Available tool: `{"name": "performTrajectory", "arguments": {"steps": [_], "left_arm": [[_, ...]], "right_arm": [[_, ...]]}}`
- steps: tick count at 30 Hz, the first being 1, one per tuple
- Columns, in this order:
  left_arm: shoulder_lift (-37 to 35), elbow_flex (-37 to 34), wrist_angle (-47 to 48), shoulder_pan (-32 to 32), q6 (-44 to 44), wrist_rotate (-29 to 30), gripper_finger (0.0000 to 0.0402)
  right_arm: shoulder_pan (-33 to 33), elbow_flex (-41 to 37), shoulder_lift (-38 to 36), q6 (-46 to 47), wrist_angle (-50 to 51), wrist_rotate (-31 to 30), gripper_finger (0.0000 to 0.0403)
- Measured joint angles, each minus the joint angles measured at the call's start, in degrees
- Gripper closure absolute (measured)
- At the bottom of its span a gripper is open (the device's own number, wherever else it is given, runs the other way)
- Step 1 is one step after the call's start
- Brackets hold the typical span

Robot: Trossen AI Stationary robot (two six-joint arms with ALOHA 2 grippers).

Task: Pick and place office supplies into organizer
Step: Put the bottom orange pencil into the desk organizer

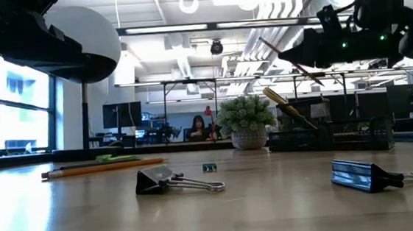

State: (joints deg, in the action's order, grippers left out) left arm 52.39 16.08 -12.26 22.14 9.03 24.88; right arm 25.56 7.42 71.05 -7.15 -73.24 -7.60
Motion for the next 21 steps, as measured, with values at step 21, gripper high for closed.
{"name": "performTrajectory", "arguments": {"steps": [21], "left_arm": [[-0.01,0.0,0.56,0.01,0.23,-0.02,0.0401]], "right_arm": [[4.59,2.31,20.59,2.74,-16.72,4.66,0.0383]]}}
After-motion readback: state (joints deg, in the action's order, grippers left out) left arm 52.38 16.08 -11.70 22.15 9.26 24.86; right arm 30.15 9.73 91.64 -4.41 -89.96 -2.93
